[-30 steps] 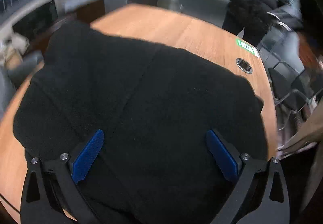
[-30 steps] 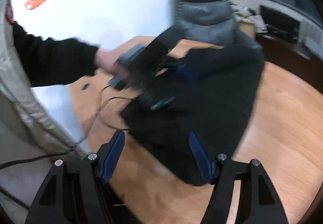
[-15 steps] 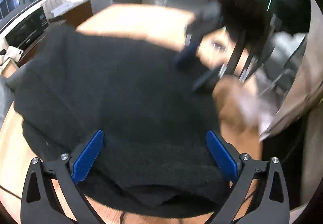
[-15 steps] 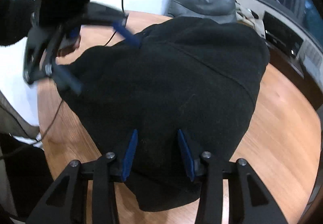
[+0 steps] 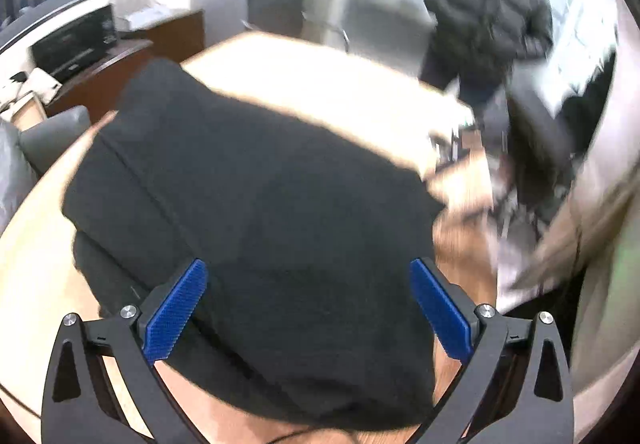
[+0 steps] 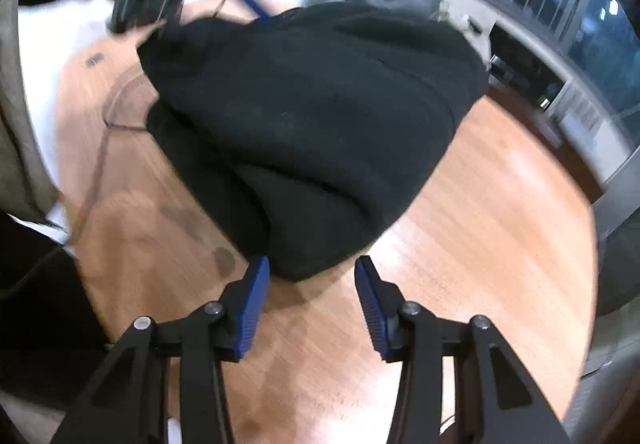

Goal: Fold clothes

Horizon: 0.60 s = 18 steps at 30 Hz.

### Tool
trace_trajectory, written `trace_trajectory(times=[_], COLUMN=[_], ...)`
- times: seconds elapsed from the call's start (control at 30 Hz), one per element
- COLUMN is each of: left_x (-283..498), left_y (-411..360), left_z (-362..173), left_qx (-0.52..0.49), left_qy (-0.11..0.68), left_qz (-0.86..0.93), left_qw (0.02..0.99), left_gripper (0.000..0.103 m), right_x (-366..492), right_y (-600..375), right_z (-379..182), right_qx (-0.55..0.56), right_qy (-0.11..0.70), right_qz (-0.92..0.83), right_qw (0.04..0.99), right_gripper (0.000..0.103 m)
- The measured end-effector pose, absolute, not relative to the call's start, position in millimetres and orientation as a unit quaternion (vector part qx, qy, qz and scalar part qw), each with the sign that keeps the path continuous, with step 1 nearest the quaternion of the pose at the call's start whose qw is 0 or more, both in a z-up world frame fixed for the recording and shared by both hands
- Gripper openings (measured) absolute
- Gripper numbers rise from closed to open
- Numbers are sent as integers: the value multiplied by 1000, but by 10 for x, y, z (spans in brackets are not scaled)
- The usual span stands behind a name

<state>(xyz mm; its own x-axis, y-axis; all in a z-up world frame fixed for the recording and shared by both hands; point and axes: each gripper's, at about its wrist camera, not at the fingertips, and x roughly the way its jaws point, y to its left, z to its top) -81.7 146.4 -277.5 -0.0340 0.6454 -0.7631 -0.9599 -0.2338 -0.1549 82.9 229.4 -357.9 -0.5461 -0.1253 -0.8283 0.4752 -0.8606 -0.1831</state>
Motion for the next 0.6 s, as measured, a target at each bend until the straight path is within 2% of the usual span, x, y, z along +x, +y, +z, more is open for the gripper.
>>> trace_trajectory(times=[0.03, 0.17, 0.2, 0.23, 0.27, 0.37, 0.5, 0.6], left_x=[-859, -911, -924, -930, -920, -905, -893, -915], left_y=[1468, 1630, 1671, 1698, 1688, 1650, 1634, 1641], left_z=[-2832, -3161, -3243, -3309, -3326, -3361, -3381, -3311], left_qx=[-381, -396, -400, -401, -396, -391, -387, -401], left_qy=[209, 237, 244, 248, 245, 234, 230, 231], left_qz=[691, 686, 685, 685, 688, 696, 698, 694], left_qw=[578, 562, 558, 556, 557, 556, 557, 552], left_gripper=[103, 103, 103, 103, 103, 103, 103, 103], right_x=[797, 647, 632, 620, 597, 558, 564, 592], right_y=[2221, 1960, 1929, 1943, 2007, 2240, 2555, 2774], right_z=[-3601, -3775, -3820, -3821, -3791, -3717, -3693, -3616], right_qx=[432, 408, 406, 405, 408, 429, 457, 488], right_qy=[210, 265, 280, 277, 253, 170, 95, 28], right_qz=[-862, -863, -862, -864, -871, -884, -880, -863], right_qw=[163, 131, 120, 111, 102, 82, 89, 126], right_gripper=[57, 63, 62, 50, 41, 30, 29, 34])
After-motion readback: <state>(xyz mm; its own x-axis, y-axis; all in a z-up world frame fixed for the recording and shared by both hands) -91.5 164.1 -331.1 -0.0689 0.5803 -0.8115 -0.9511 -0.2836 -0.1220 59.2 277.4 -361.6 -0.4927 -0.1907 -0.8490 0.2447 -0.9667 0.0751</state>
